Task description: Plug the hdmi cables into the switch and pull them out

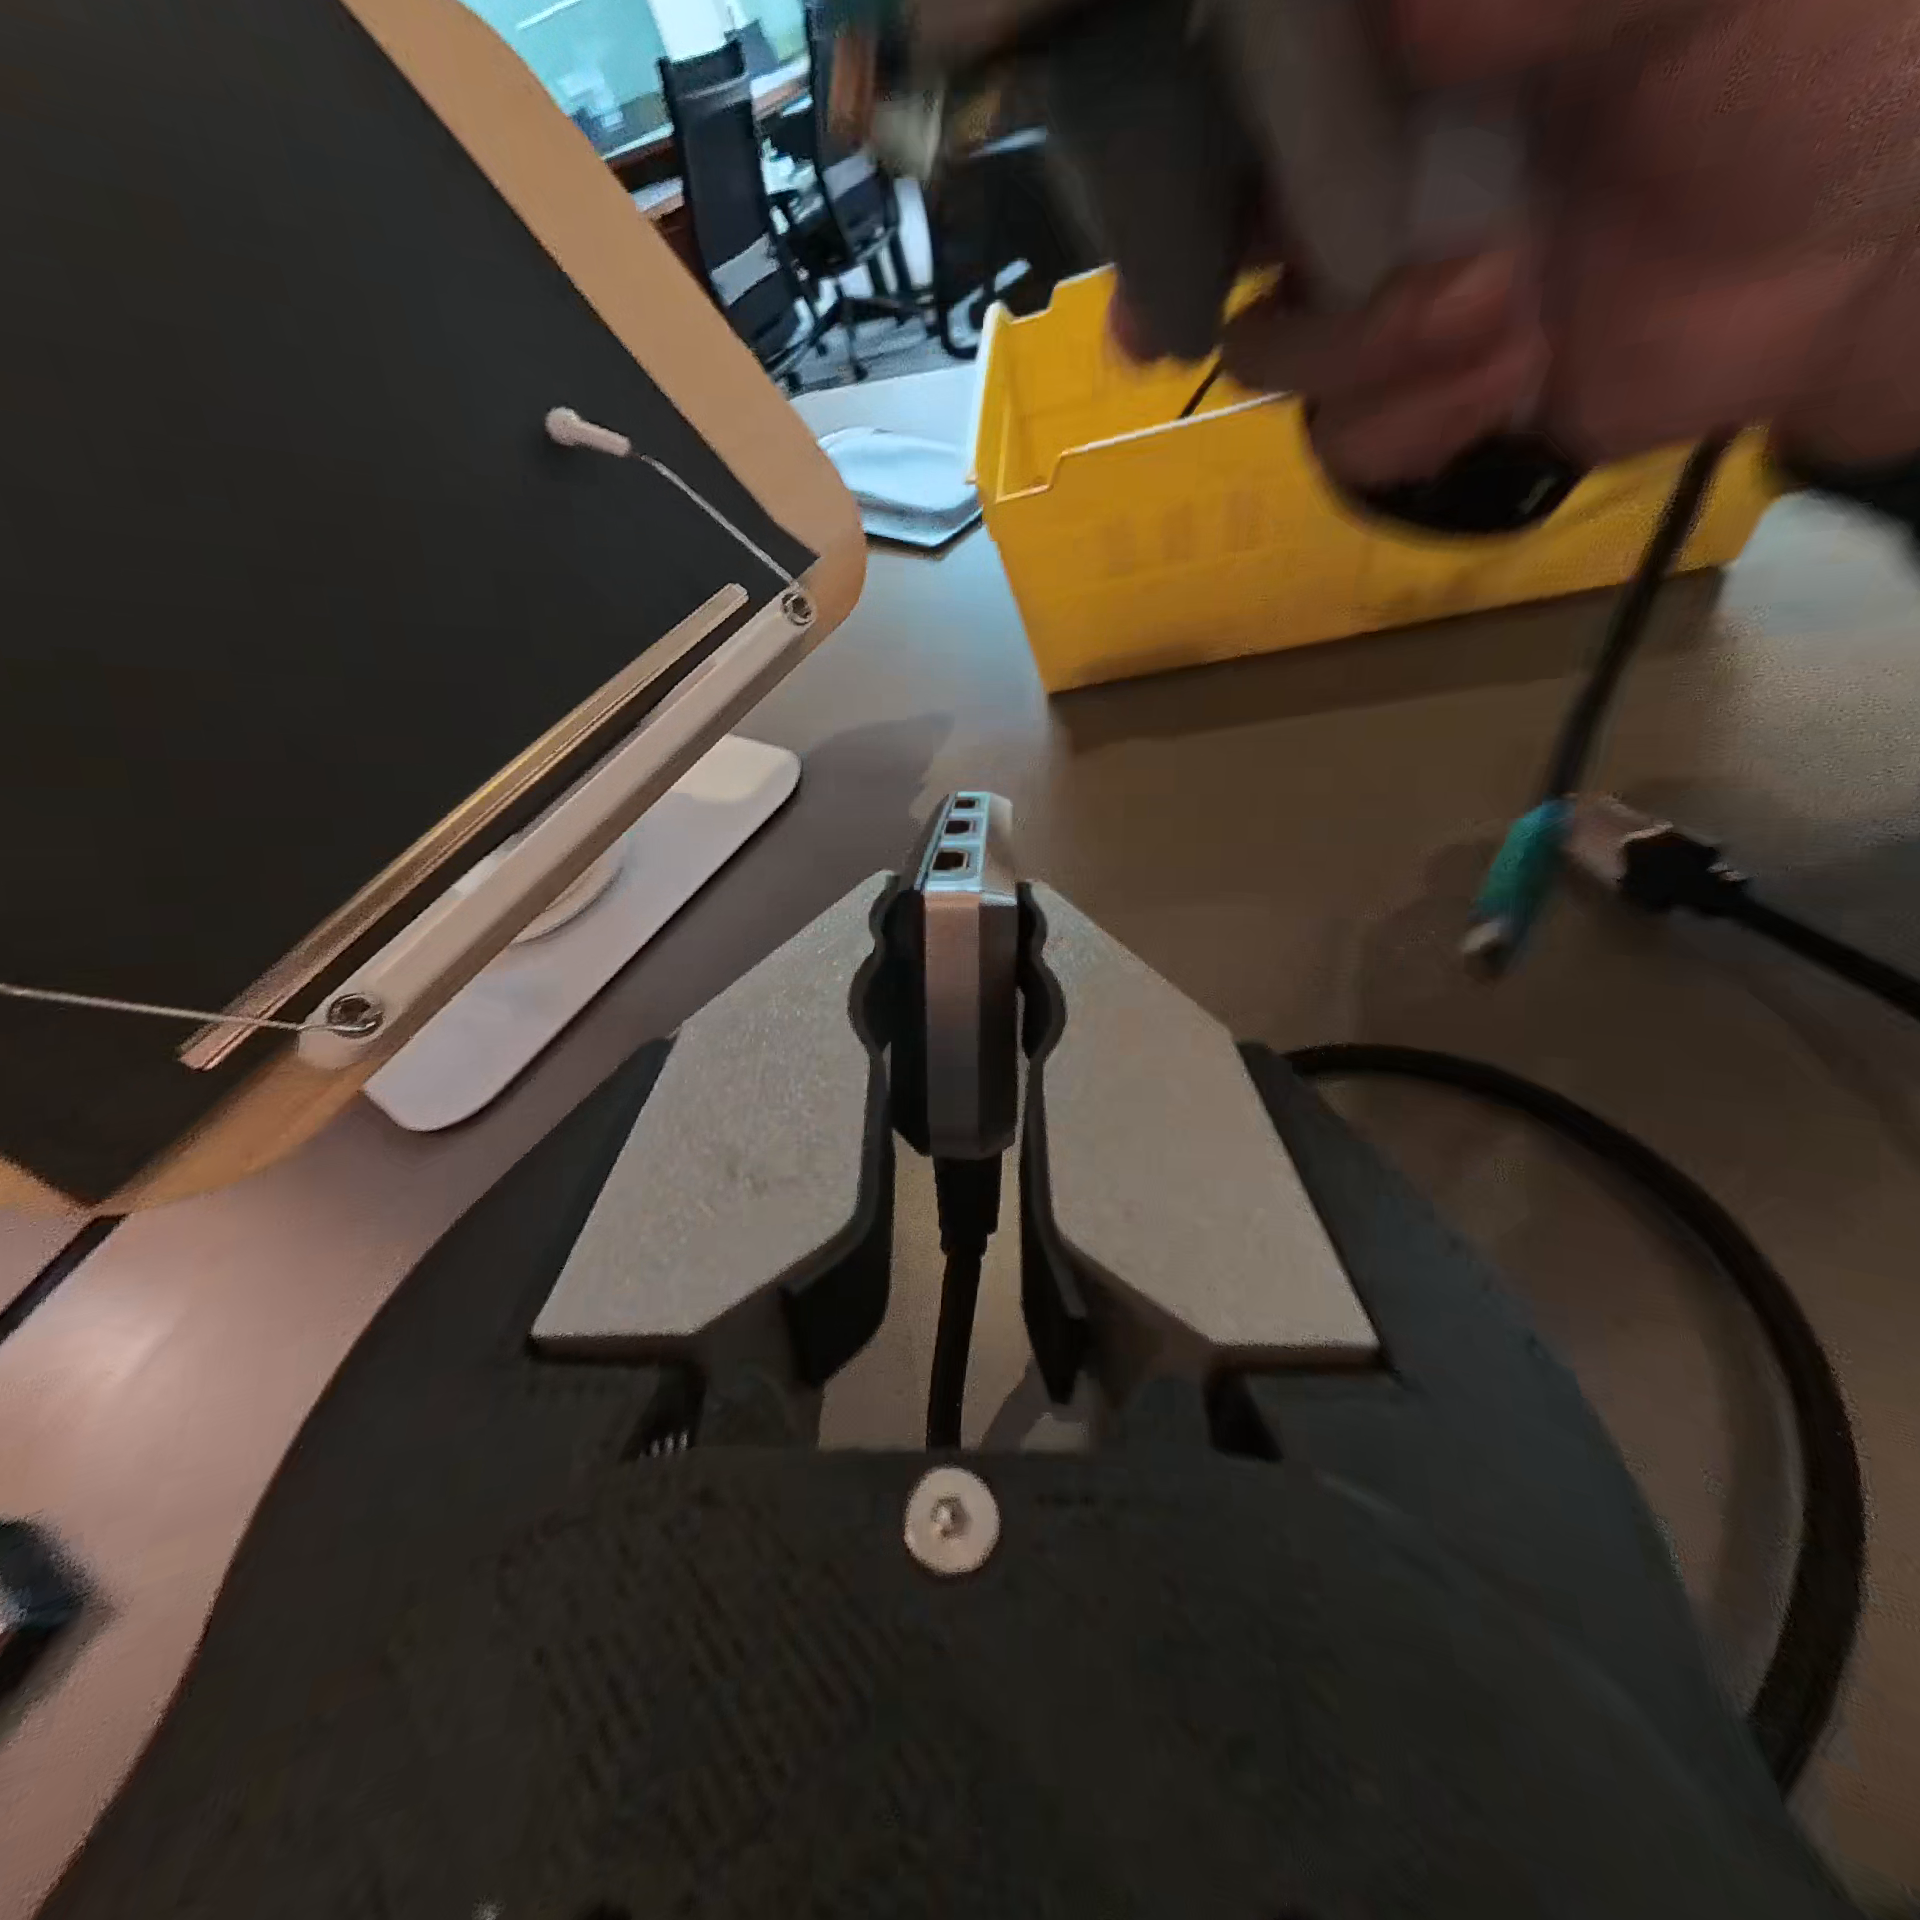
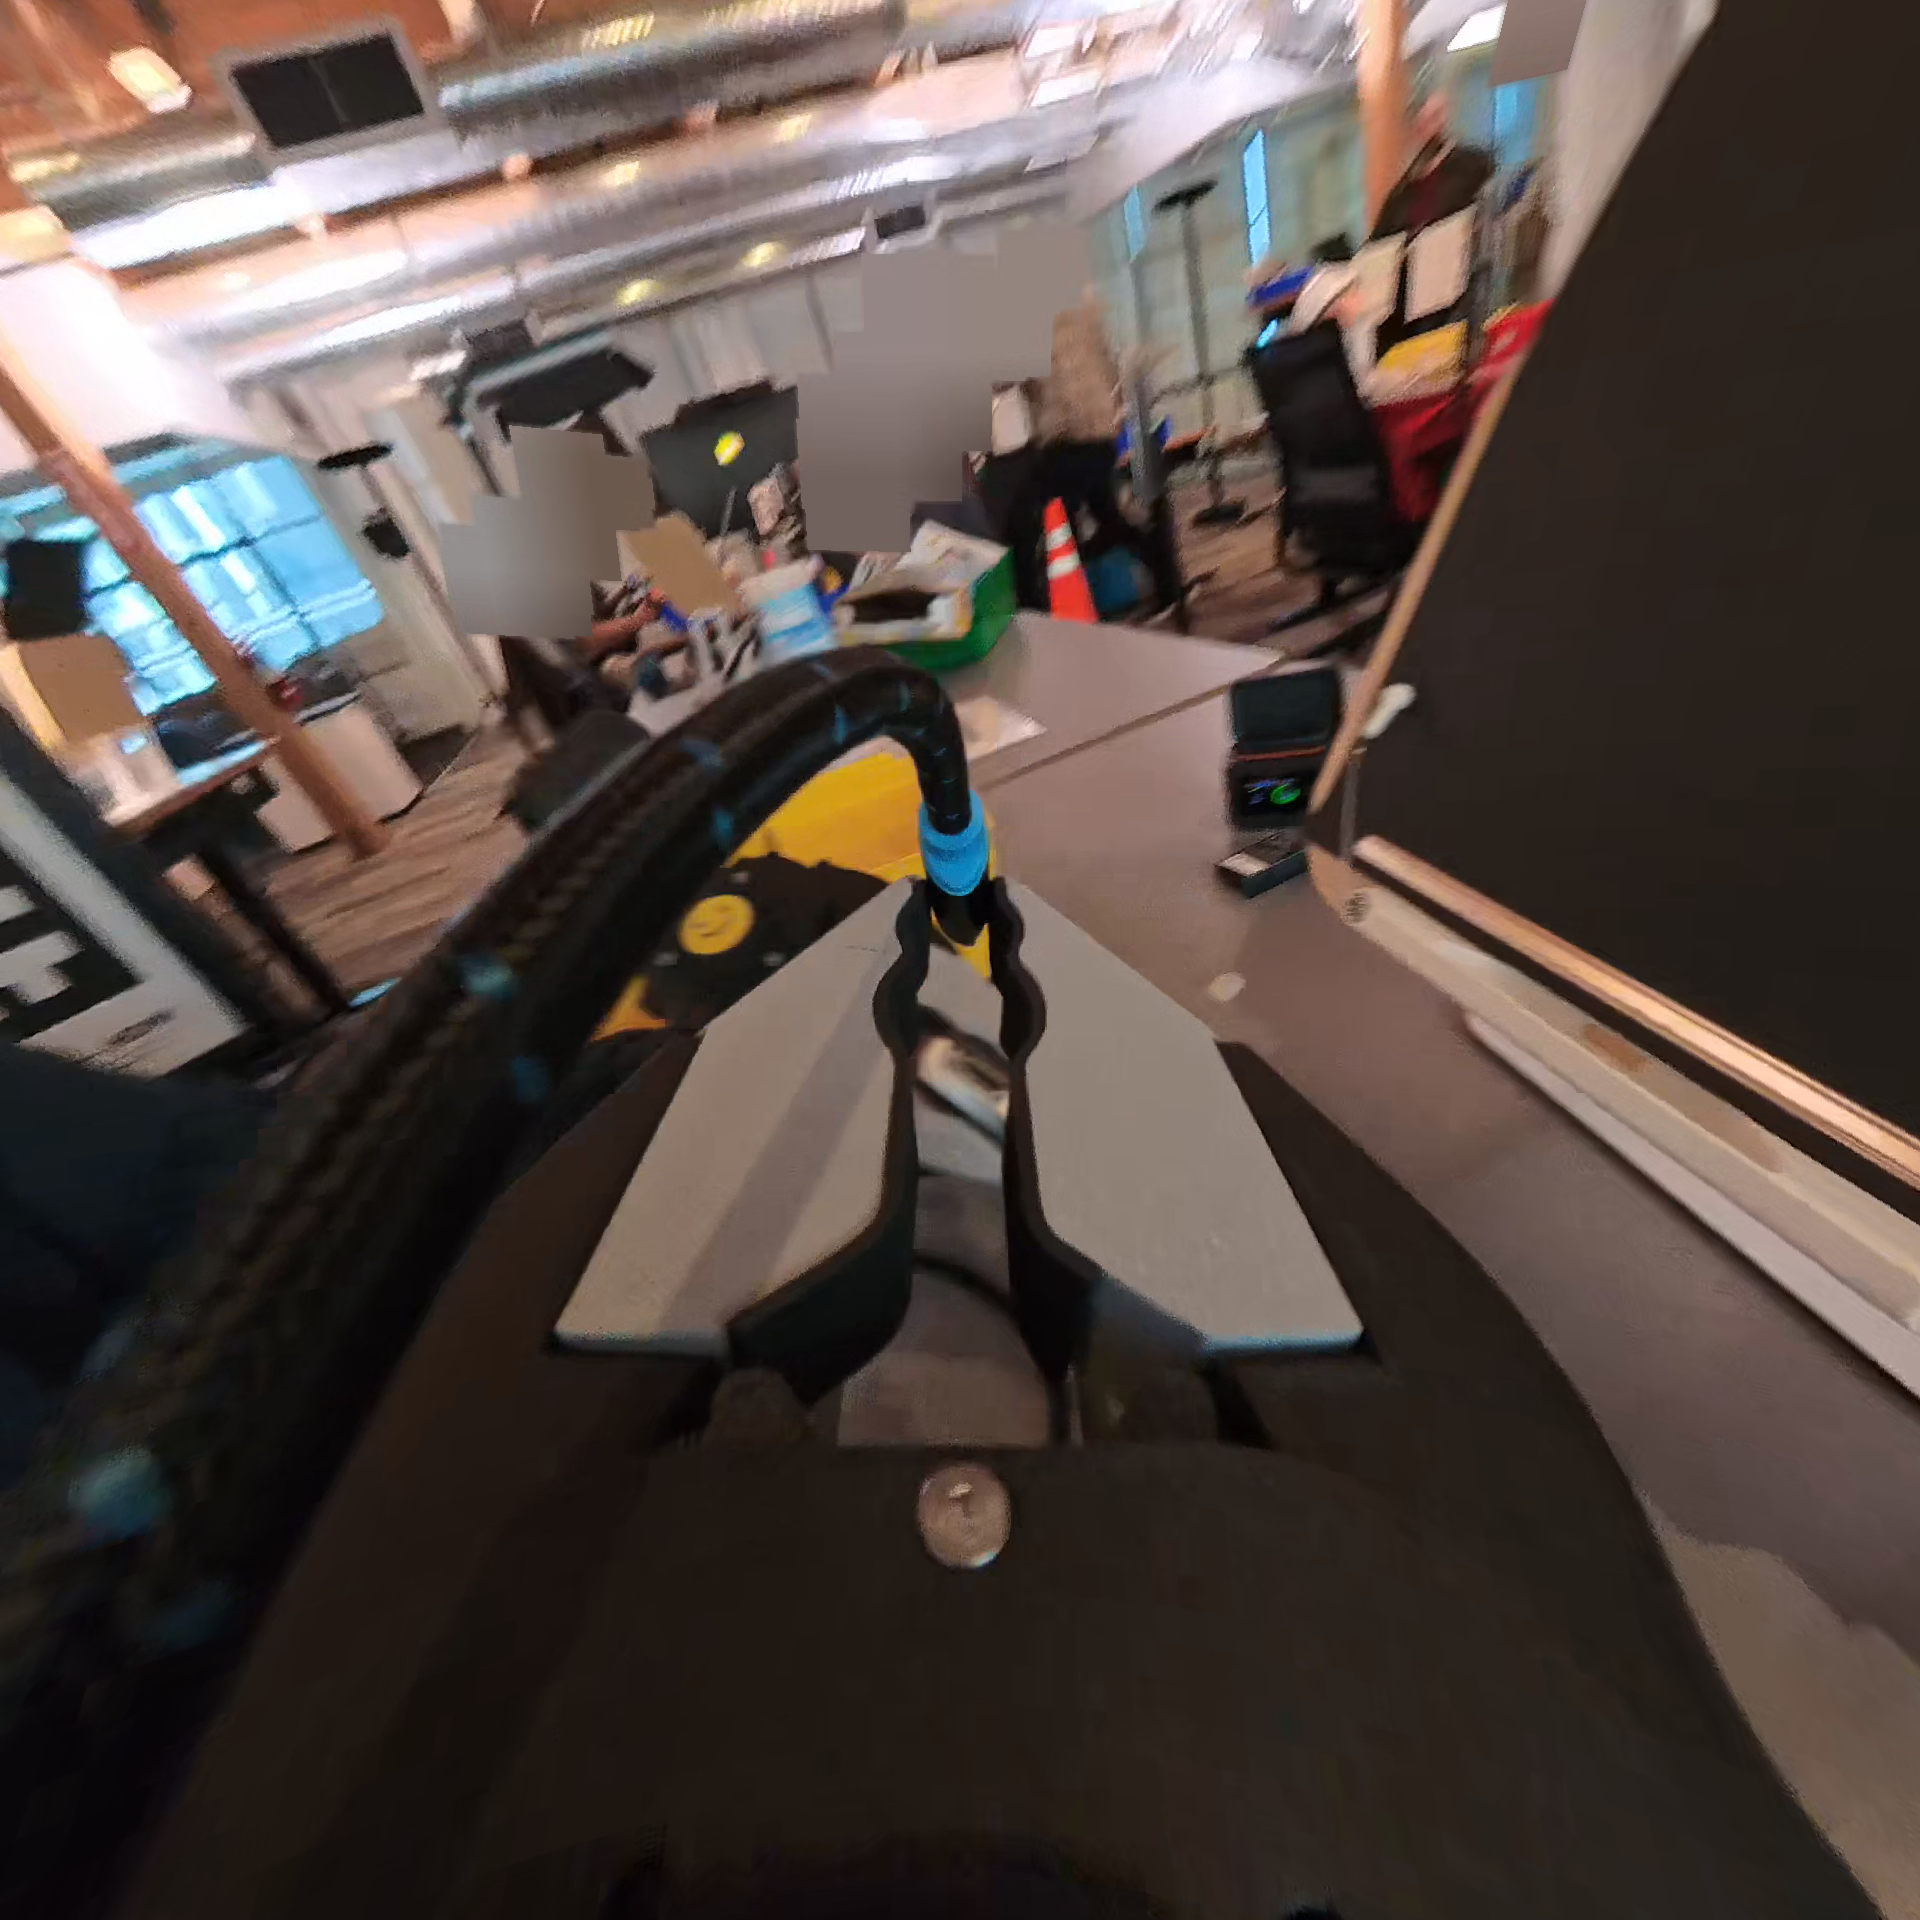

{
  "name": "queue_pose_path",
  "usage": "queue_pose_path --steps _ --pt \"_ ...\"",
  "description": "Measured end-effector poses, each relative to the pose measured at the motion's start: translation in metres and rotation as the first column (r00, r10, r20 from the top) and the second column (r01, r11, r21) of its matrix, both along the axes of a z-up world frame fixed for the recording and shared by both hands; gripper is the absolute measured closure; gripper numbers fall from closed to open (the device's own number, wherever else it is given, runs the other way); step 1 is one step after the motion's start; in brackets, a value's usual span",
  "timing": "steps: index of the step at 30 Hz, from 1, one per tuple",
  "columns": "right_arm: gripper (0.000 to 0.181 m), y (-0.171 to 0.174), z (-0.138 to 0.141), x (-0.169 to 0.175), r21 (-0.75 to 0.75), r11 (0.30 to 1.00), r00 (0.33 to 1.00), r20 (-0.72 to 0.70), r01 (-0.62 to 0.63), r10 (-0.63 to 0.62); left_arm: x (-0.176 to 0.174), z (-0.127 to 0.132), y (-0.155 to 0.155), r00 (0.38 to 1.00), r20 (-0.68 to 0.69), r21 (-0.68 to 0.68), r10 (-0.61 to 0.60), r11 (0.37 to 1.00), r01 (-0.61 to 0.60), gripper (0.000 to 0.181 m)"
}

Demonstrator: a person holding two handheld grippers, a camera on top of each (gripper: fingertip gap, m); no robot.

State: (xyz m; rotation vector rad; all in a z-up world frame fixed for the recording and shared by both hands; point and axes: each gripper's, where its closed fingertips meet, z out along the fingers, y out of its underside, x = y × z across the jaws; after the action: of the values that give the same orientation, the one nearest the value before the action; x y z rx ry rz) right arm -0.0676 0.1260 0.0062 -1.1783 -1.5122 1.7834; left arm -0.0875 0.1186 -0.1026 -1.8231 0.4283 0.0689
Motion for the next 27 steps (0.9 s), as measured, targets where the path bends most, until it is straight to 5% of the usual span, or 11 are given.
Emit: queue_pose_path --steps 6,12,21,24,27 --pt "0.173 -0.003 0.058 0.052 0.064 0.979 0.962 0.208 -0.196 0.179 -0.007 -0.01 0.005 0.996 -0.076 -0.011 0.049 0.999 -0.05 0.163" --pt "0.173 0.077 0.093 0.092 -0.058 0.998 0.975 0.217 -0.028 0.04 -0.006 -0.012 0.005 0.986 -0.158 -0.003 0.058 0.998 -0.06 0.163" --pt "0.172 0.177 0.006 0.139 -0.06 0.958 0.855 0.47 0.28 -0.221 0.001 -0.003 0.003 0.971 -0.23 0.033 0.059 0.998 -0.052 0.163" --pt "0.173 0.19 -0.029 0.154 0.002 0.947 0.762 0.593 0.323 -0.261 0.003 0.0 0.003 0.971 -0.233 0.047 0.058 0.998 -0.048 0.163" --pt "0.173 0.196 -0.074 0.18 0.19 0.945 0.581 0.751 0.265 -0.314 0.002 0.0 0.003 0.969 -0.241 0.047 0.06 0.998 -0.051 0.163"
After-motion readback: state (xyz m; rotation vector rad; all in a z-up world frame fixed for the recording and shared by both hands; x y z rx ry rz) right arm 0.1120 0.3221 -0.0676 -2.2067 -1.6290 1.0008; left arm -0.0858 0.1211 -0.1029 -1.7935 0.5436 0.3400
